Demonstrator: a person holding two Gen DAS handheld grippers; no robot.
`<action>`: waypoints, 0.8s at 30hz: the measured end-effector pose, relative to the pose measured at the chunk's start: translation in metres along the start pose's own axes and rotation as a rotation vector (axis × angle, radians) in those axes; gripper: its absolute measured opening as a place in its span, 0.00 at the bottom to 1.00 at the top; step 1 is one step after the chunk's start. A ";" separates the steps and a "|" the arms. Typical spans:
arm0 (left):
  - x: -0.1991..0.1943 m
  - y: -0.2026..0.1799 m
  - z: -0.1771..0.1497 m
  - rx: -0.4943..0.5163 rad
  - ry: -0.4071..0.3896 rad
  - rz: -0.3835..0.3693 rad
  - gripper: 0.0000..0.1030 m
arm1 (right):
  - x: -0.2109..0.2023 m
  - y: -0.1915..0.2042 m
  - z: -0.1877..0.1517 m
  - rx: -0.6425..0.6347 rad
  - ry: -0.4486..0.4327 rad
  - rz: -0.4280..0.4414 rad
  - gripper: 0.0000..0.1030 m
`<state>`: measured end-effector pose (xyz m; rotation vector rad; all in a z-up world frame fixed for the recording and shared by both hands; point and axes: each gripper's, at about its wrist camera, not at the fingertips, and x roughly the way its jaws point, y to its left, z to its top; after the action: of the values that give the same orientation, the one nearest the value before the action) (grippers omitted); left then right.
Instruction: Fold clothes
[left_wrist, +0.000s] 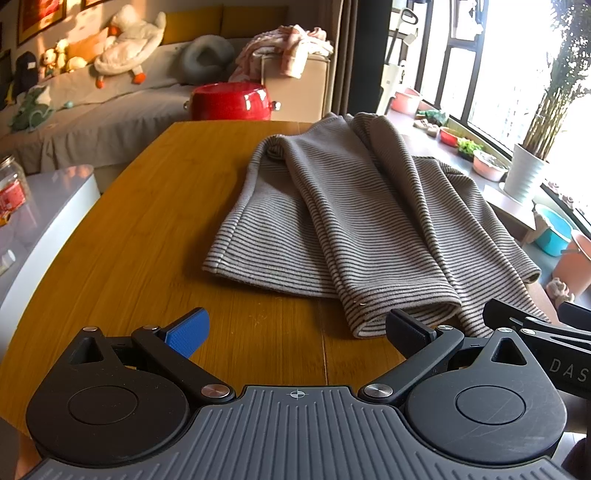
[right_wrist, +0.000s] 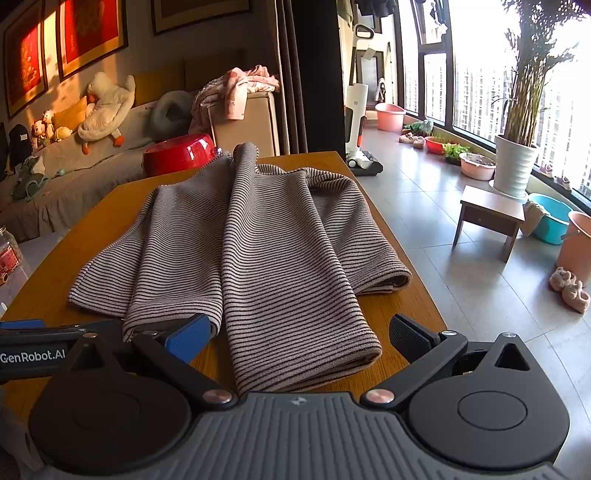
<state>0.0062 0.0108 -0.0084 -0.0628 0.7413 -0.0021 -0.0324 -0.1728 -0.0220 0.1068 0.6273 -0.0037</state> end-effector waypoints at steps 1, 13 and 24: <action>0.000 0.000 0.000 0.000 0.001 0.000 1.00 | 0.000 0.000 0.000 0.000 0.001 0.001 1.00; 0.003 -0.001 -0.003 0.004 0.010 0.005 1.00 | 0.004 -0.002 0.000 0.003 0.011 0.005 1.00; 0.006 0.000 -0.004 0.002 0.016 0.002 1.00 | 0.010 -0.002 0.000 0.002 0.023 -0.002 1.00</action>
<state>0.0082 0.0108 -0.0155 -0.0603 0.7574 -0.0014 -0.0247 -0.1746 -0.0282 0.1087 0.6499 -0.0051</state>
